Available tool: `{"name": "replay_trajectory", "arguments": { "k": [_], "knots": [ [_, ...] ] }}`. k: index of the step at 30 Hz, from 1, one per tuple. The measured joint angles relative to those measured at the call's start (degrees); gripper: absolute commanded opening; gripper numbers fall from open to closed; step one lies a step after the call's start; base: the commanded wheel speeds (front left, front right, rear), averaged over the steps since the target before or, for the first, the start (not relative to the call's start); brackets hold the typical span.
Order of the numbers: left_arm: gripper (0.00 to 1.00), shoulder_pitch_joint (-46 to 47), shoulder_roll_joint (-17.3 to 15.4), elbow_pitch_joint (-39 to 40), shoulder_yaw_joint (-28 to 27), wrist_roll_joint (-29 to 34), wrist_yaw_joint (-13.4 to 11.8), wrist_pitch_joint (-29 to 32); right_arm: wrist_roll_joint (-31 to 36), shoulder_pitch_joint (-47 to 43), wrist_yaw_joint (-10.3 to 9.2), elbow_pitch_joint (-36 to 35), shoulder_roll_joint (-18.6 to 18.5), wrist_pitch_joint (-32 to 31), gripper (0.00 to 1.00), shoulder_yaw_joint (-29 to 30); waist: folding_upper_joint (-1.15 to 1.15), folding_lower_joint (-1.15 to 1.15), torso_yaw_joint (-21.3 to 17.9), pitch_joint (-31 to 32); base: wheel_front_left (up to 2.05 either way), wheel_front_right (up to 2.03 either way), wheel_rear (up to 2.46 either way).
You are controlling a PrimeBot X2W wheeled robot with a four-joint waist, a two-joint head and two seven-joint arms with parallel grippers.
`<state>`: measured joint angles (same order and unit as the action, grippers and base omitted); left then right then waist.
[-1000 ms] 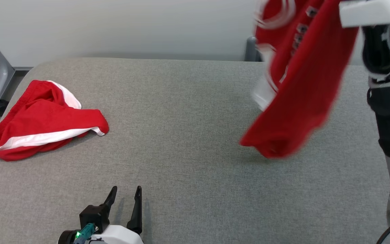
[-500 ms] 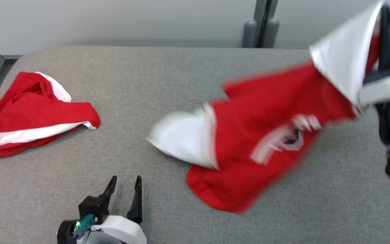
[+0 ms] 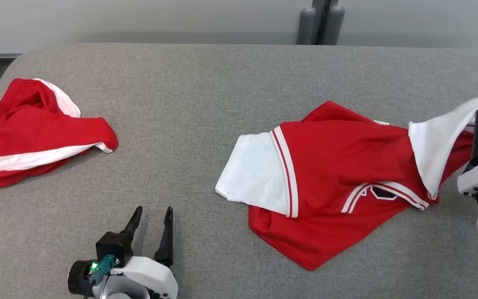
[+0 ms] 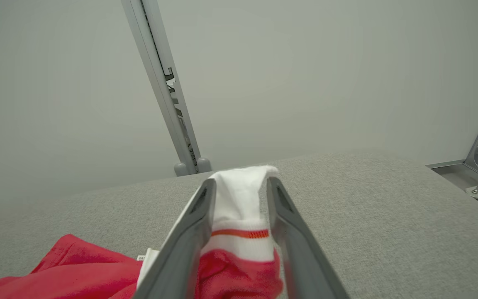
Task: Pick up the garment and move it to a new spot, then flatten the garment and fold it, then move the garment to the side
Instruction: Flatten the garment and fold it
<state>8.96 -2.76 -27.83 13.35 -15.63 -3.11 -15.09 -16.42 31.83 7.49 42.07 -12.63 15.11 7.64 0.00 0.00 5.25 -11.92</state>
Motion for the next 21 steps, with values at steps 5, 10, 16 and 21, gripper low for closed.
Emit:
{"name": "replay_trajectory", "arguments": {
  "k": [5,10,16,21],
  "knots": [
    [1.00,-0.2,0.0,0.1,0.0,0.0,-0.1,0.0,3.7,-0.9,0.00,-4.9,1.3,0.0,1.00,2.0,0.00,0.00,-0.4,1.0,0.00,0.00,0.00],
    [1.00,-0.6,0.0,0.1,-0.2,-0.1,-0.3,0.0,5.7,-3.4,0.00,-10.1,3.3,0.0,1.00,-3.7,0.00,0.00,-0.9,2.3,0.00,0.00,0.00],
    [1.00,-0.9,0.0,0.3,0.1,-0.1,-0.3,0.0,3.5,-4.7,0.00,-13.1,4.9,0.0,1.00,-18.2,0.00,0.00,-0.8,2.8,0.00,0.00,0.00],
    [1.00,-1.0,0.0,0.2,0.5,-0.5,-0.2,0.0,-0.5,-4.7,0.00,-12.3,5.0,0.0,1.00,-32.1,0.00,0.00,0.5,3.0,0.00,0.00,0.00]
  ]
}}
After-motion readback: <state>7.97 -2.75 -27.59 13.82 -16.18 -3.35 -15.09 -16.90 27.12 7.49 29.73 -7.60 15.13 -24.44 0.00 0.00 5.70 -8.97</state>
